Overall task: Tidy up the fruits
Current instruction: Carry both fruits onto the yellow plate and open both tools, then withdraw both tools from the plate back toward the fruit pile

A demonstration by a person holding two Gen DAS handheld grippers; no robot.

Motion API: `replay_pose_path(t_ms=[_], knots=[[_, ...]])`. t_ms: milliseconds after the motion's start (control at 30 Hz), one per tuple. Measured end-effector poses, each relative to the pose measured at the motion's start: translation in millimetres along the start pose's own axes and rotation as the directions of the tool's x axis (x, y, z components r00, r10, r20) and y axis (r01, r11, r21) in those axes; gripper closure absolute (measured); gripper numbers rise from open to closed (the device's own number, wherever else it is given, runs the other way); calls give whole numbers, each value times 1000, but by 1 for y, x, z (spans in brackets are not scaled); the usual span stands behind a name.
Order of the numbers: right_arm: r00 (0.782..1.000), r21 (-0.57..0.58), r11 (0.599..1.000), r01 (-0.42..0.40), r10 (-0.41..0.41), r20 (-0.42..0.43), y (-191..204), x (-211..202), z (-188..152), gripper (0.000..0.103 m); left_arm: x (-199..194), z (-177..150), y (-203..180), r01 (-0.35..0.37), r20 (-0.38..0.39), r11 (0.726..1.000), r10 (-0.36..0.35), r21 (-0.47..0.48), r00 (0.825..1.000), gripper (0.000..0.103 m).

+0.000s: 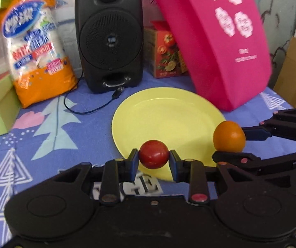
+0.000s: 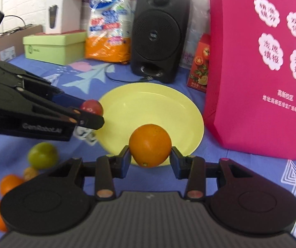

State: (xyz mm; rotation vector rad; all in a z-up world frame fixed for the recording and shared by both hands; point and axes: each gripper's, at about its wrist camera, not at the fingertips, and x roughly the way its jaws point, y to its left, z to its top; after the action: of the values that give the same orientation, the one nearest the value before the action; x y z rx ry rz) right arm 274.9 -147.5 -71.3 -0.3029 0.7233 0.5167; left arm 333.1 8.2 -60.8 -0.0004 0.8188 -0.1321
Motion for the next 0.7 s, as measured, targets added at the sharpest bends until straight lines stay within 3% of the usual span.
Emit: replay_pose_path(t_ms=[167, 233, 300, 367, 500, 700], knots=[[999, 32, 999, -20, 21, -43, -9, 31, 2, 63, 38, 11, 6, -16, -43, 1000, 15, -11, 999, 71], [998, 33, 999, -25, 27, -50, -8, 37, 3, 63, 42, 15, 3, -31, -47, 1000, 30, -5, 998, 60], [999, 25, 1000, -11, 12, -44, -6, 37, 4, 61, 37, 16, -1, -43, -26, 999, 43, 6, 999, 35], [1000, 17, 1000, 5, -5, -13, -4, 28, 4, 51, 25, 15, -3, -65, 7, 997, 65, 32, 998, 27], [1000, 18, 1000, -6, 5, 28, -7, 2, 0, 48, -6, 7, -5, -100, 46, 992, 96, 74, 994, 25], [996, 26, 999, -35, 32, 87, -3, -49, -19, 48, -63, -29, -5, -96, 83, 994, 93, 43, 992, 24]])
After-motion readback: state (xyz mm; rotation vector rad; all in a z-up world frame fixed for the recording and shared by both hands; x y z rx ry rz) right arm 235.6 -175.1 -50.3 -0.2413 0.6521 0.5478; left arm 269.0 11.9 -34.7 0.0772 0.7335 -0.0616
